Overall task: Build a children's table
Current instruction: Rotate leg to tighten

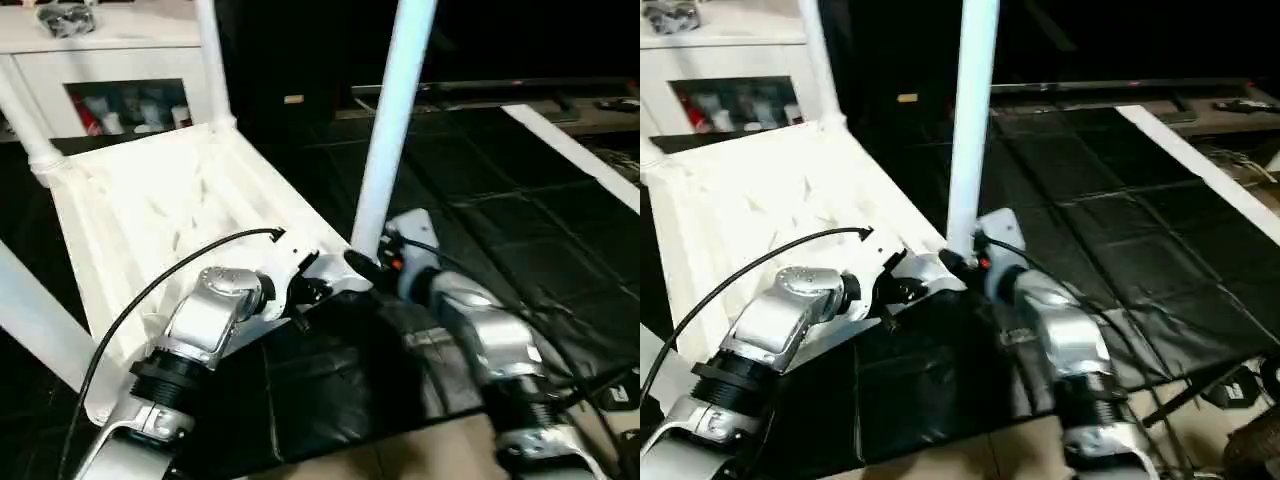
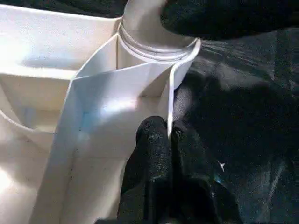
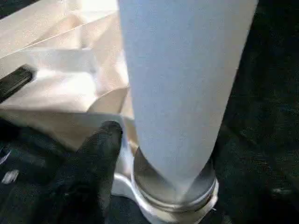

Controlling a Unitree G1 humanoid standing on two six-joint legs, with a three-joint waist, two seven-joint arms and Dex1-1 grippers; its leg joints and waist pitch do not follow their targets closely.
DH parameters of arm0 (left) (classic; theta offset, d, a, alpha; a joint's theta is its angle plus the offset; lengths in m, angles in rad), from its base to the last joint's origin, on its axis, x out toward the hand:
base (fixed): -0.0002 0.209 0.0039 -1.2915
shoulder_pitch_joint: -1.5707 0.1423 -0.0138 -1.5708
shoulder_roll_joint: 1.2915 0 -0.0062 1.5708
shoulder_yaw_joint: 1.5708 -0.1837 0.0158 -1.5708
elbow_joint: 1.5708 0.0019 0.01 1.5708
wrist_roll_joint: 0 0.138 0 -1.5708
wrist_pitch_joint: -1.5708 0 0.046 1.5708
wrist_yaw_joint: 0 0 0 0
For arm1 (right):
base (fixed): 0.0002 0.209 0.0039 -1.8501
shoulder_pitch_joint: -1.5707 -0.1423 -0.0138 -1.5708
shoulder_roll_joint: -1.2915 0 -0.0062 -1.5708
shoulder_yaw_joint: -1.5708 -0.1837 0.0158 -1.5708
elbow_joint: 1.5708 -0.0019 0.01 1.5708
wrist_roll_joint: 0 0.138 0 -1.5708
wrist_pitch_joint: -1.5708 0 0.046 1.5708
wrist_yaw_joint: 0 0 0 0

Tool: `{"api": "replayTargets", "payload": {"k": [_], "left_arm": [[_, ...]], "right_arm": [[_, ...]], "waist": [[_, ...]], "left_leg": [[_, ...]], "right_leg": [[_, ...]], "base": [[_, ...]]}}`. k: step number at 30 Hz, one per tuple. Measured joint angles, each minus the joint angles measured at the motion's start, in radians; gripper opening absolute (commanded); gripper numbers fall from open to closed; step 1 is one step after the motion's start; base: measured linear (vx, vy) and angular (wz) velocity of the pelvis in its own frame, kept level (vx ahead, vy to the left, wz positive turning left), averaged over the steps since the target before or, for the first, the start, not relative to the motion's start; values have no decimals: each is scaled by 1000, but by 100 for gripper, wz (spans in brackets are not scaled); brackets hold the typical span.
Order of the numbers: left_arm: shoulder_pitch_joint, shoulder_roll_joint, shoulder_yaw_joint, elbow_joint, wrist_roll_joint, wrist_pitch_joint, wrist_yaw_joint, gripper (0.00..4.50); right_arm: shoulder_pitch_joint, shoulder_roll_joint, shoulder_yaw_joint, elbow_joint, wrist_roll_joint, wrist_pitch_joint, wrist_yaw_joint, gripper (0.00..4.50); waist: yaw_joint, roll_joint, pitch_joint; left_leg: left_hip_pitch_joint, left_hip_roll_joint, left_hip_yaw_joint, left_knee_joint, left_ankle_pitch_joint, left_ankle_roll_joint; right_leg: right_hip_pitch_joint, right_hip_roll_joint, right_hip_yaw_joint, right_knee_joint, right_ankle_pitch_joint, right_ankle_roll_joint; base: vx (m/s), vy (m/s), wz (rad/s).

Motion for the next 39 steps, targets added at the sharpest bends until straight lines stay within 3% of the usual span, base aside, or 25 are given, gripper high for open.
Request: {"api": "replayTargets", "payload": {"k": [5,11,18,19,26,32,35,39], "left_arm": [[0,99,-50,27,-10,-135,-163,0],[1,194,-89,38,-17,-248,-342,0],[-10,267,-140,66,-20,-381,-489,0],[-14,273,-145,70,-18,-393,-502,0],[-33,284,-180,87,-14,-450,-576,0],[-52,285,-191,113,-13,-472,-591,0],[-54,285,-193,117,-12,-478,-591,0],[-61,283,-197,132,-13,-489,-593,0]], "right_arm": [[24,-128,41,-23,58,-18,235,365],[23,-193,86,-13,84,-58,428,421],[10,-258,119,-3,132,-92,621,421],[9,-260,121,-1,135,-91,637,395],[-23,-262,156,49,136,-91,711,339],[-43,-263,166,85,136,-105,739,298],[-48,-263,176,86,135,-110,746,258],[-49,-262,177,94,136,-116,759,247]], "waist": [[15,1,1],[28,1,2],[55,0,2],[56,0,2],[69,-1,2],[68,-1,2],[69,-1,2],[69,-2,2]], "left_leg": [[-1,0,0,0,0,0],[-4,0,0,3,0,0],[-4,0,1,5,0,1],[-4,0,1,6,0,1],[-4,1,1,10,0,1],[-4,1,1,12,0,1],[-4,2,1,13,0,1],[-5,2,1,13,0,1]], "right_leg": [[0,0,-1,0,1,-1],[0,-1,-1,0,1,-2],[-2,-2,-1,1,1,-2],[-2,-2,-1,2,1,-2],[0,-2,-1,4,1,-2],[0,-2,-1,6,1,-2],[0,-2,-1,7,1,-2],[1,-2,-1,7,1,-2]], "base": [[0,0,0],[0,0,0],[0,0,0],[0,0,0],[0,0,0],[0,0,0],[0,0,0],[0,0,0]]}}
